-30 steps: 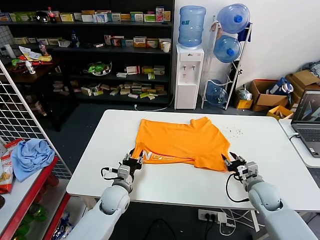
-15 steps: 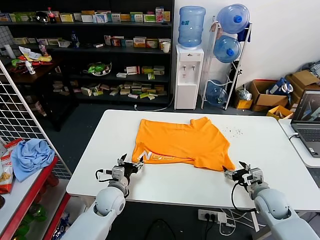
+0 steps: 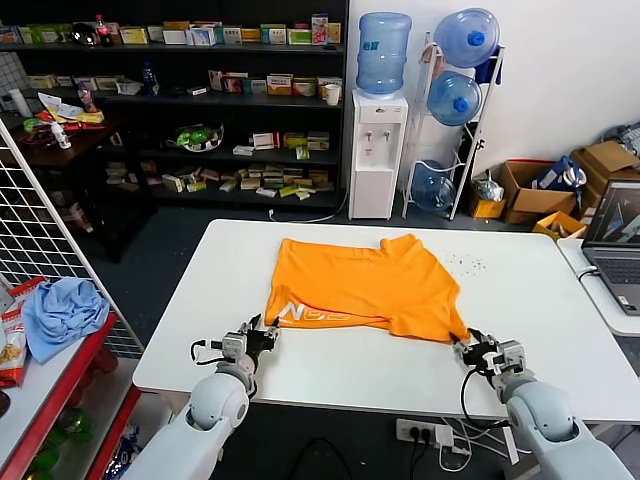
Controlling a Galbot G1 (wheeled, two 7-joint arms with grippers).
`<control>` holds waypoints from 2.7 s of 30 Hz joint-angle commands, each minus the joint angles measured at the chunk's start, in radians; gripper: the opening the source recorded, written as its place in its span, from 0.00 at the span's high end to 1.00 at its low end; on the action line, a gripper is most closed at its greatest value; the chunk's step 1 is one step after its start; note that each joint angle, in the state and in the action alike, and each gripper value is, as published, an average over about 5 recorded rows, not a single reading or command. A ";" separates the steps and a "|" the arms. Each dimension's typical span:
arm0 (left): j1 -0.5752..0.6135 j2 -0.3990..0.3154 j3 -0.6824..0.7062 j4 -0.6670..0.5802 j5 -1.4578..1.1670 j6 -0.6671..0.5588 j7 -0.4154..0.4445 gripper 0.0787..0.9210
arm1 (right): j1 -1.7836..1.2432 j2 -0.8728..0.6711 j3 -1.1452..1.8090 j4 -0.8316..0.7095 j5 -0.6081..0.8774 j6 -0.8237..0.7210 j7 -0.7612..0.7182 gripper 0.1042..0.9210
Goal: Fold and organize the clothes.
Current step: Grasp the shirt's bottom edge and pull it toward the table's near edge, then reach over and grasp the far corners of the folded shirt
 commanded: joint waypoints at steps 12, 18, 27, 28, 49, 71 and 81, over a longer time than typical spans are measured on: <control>0.103 0.077 0.013 -0.152 -0.078 0.053 -0.020 0.96 | -0.127 -0.071 0.051 0.159 0.042 -0.100 0.044 0.97; 0.195 0.121 -0.009 -0.269 -0.095 0.074 -0.040 0.98 | -0.234 -0.097 0.093 0.250 0.058 -0.138 0.079 0.97; 0.349 0.179 -0.045 -0.411 -0.099 0.088 -0.057 0.98 | -0.356 -0.109 0.113 0.399 0.072 -0.200 0.137 0.97; 0.363 0.182 -0.050 -0.422 -0.098 0.090 -0.057 0.98 | -0.363 -0.107 0.113 0.410 0.072 -0.204 0.142 0.97; 0.315 0.237 -0.077 -0.494 -0.105 0.102 -0.031 0.62 | -0.310 -0.142 0.147 0.464 0.154 -0.195 0.192 0.59; -0.402 -0.079 0.125 0.274 -0.101 0.041 0.063 0.12 | 0.525 0.033 -0.123 -0.380 0.117 -0.012 -0.131 0.12; -0.498 -0.165 0.145 0.529 -0.058 0.011 0.102 0.12 | 0.614 0.130 -0.166 -0.548 0.043 -0.043 -0.186 0.12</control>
